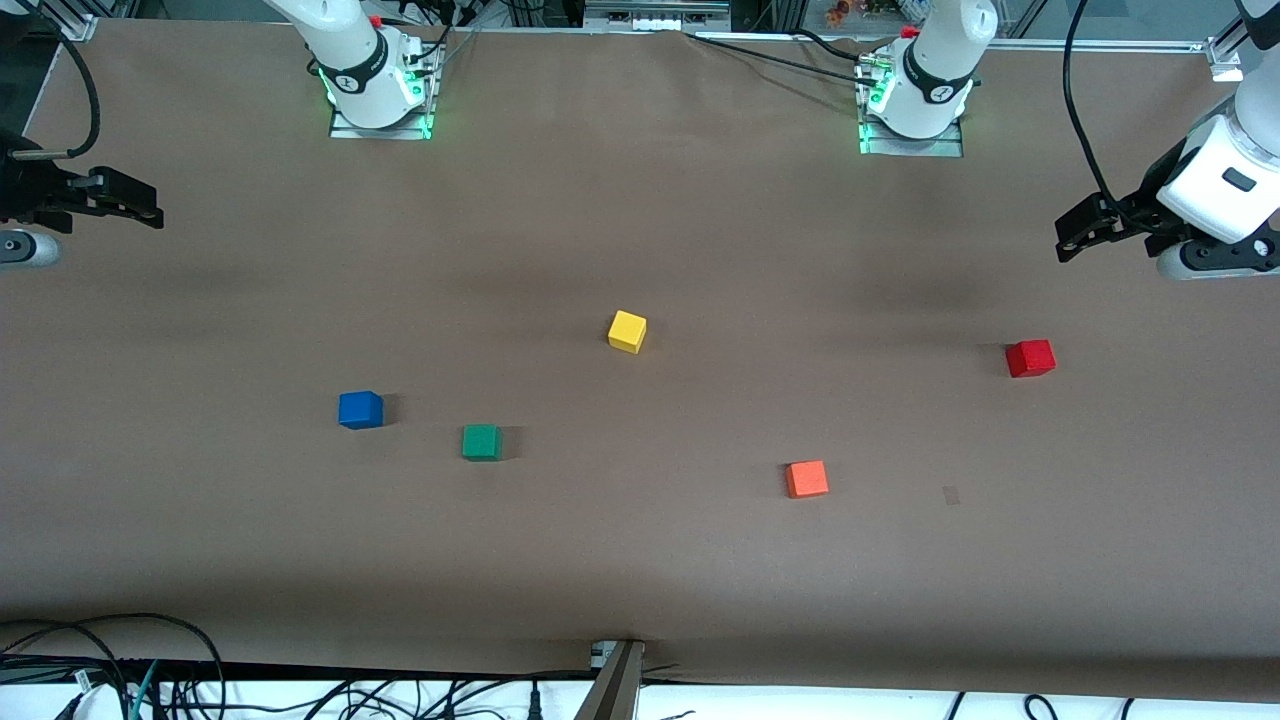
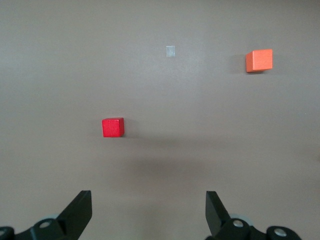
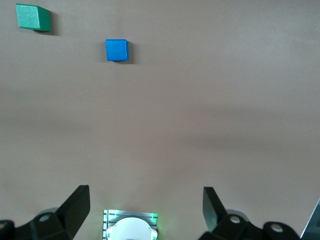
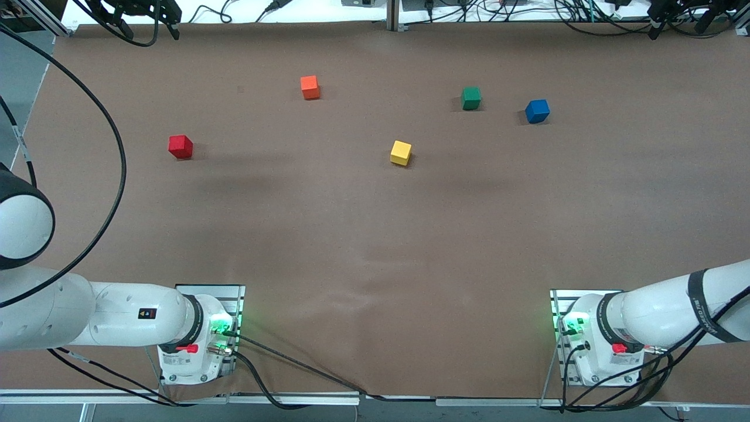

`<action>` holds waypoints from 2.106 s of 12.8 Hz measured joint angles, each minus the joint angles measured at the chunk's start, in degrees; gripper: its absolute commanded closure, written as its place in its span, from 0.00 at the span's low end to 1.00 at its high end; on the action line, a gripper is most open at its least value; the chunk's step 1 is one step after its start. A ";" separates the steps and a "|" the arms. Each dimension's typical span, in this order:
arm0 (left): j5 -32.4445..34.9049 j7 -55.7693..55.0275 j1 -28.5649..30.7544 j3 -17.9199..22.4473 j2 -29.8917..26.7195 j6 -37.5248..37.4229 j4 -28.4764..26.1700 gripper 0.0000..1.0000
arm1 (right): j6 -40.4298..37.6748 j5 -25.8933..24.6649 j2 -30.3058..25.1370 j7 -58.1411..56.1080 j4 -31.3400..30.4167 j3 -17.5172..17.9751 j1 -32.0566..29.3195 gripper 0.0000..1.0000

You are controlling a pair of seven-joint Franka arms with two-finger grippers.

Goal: Pass red block to right arm, stack on blue

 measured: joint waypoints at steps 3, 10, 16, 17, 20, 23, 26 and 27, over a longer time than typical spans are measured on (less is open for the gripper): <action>0.00 0.00 0.00 0.00 0.00 0.00 0.01 0.00 | 0.04 0.00 0.00 0.00 0.00 0.00 0.00 0.00; 0.00 0.00 0.00 0.10 0.03 0.00 0.04 0.00 | 0.05 0.00 0.00 0.00 0.01 0.00 0.00 0.00; 0.00 0.00 0.00 0.11 0.05 0.00 0.04 0.00 | 0.05 0.00 0.00 0.00 0.01 0.00 0.00 0.00; 0.00 0.00 0.00 0.11 0.05 0.00 0.04 0.00 | 0.05 0.00 0.00 0.00 0.01 0.00 0.00 0.00; -0.01 0.00 0.00 0.10 0.17 -0.10 0.03 0.00 | 0.05 0.00 0.00 0.00 0.01 0.00 0.00 0.00; -0.03 0.06 -0.05 0.03 1.08 -0.23 0.35 0.00 | 0.05 0.00 0.00 0.00 0.01 0.00 0.00 0.00; -0.03 0.43 -0.06 0.08 2.26 -0.85 0.94 0.00 | 0.05 0.00 0.02 0.00 0.01 0.00 0.00 0.00; -0.04 0.49 -0.04 0.21 2.67 -1.28 1.02 0.00 | 0.05 0.00 0.04 0.00 0.01 0.00 -0.01 0.00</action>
